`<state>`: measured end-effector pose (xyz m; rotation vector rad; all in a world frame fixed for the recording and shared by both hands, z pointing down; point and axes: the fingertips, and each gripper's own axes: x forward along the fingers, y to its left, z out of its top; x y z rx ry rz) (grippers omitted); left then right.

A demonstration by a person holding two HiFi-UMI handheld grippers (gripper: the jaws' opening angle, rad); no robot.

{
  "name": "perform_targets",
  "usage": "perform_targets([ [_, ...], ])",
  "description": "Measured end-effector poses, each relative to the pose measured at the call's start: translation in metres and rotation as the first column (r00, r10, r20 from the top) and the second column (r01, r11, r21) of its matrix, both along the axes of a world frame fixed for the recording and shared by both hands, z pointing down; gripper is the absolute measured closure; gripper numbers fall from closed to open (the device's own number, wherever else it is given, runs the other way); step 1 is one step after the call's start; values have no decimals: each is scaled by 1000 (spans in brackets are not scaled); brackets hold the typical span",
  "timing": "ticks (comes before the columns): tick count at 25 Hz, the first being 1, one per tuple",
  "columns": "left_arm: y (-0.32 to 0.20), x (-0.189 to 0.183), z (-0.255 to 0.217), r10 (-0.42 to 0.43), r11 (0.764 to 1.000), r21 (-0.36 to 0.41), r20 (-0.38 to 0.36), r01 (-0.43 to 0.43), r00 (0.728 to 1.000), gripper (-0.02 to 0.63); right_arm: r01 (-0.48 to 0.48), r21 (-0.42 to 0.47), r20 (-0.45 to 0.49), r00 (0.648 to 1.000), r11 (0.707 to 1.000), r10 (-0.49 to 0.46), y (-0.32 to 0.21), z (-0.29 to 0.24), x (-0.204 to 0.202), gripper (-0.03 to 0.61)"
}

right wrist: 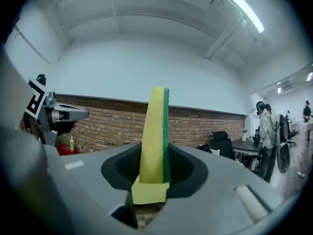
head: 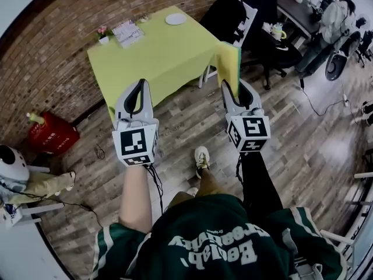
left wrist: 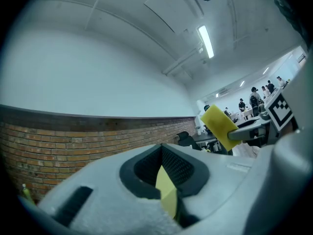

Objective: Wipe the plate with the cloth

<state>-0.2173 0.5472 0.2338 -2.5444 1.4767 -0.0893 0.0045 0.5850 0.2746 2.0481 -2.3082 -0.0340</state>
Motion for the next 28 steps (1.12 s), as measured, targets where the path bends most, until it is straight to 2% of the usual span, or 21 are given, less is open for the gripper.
perform_targets([
  [7,-66,25,1,-10,1000,-8,4,10,1000,606,5,6,17,1000,1000,-5,-76,0,23,440],
  [15,-150,55,5,-29,999,-20,30,30,999,606,19,-26,35,999,999,-18,-169,10,54,440],
  [22,-216,78,5,-53,998,-28,40,54,998,606,47,-33,43,998,998,-45,-233,14,74,440],
  [28,-253,103,10,-63,997,-39,42,65,997,606,66,-40,55,997,997,-63,-273,20,93,440],
])
